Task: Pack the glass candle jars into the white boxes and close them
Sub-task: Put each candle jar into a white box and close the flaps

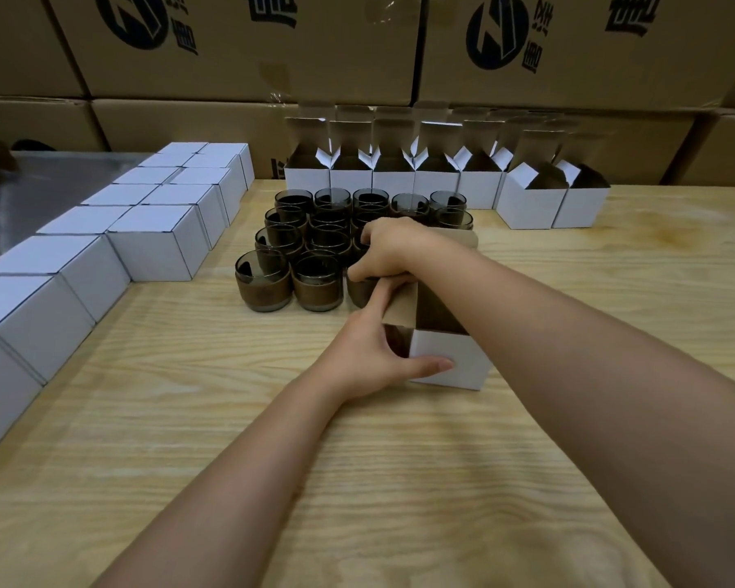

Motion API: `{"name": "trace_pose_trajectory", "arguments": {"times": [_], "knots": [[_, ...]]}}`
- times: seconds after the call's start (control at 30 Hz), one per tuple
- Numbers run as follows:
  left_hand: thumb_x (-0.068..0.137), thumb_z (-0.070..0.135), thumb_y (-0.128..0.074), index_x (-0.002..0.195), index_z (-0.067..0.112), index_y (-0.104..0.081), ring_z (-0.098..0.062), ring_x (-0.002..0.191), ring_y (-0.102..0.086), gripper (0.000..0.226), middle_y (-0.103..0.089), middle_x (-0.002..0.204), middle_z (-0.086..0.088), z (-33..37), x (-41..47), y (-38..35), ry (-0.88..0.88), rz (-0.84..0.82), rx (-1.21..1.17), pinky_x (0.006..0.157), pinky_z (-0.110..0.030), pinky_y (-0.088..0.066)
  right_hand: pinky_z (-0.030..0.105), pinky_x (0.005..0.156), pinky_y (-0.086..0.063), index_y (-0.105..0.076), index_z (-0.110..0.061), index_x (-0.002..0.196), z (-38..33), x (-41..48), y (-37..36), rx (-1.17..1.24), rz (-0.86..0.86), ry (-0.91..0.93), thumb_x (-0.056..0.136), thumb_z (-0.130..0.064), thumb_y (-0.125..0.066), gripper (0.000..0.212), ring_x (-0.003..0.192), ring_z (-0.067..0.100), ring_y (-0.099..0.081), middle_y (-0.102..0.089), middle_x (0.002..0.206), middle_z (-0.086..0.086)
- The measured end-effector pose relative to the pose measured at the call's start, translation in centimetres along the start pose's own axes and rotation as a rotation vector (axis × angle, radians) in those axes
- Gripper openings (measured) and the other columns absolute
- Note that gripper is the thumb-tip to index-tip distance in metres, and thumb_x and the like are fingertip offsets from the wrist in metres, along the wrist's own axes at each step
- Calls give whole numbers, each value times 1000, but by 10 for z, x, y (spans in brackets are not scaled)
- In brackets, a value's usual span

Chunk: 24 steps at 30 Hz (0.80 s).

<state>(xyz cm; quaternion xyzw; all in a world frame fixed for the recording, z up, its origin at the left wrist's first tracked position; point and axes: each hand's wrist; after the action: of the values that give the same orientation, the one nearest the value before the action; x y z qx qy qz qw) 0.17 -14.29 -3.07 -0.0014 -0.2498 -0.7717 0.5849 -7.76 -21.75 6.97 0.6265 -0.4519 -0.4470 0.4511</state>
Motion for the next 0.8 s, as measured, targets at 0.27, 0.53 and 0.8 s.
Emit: {"name": "trace_pose_trajectory", "arguments": {"times": [0.27,0.53,0.8], "knots": [[57,36,-90,130,48,-37,-7,100,-66,90,-58,112,28,3,-3,3,15,-57,-59,84,-37,-58,28,70,-50,-55,-17,122,7,-20,48,261,189,70,79,-49,-66,55,90,17,-55,-57,108,3],[60,32,-90,125,55,-35,-6,93,-68,88,-62,112,14,1,-1,5,49,14,-91,79,-29,-58,22,55,-41,-57,-29,110,50,-76,89,262,98,86,78,-54,-65,41,80,15,-55,-54,94,-1],[62,24,-90,131,44,-37,-3,93,-67,89,-61,112,17,1,-1,3,42,30,-96,78,-24,-57,26,49,-31,-56,-28,115,60,-85,52,34,-26,-67,72,-59,-71,56,72,10,-43,-48,89,-9]]}}
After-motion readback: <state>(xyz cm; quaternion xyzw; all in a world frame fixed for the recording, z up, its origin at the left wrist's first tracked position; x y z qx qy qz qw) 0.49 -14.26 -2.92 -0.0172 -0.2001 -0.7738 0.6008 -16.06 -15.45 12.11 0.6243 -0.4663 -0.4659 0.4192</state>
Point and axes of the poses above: each hand's wrist, its own x-axis towards the middle knuckle, its own y-axis out of the back of the hand, z = x × y
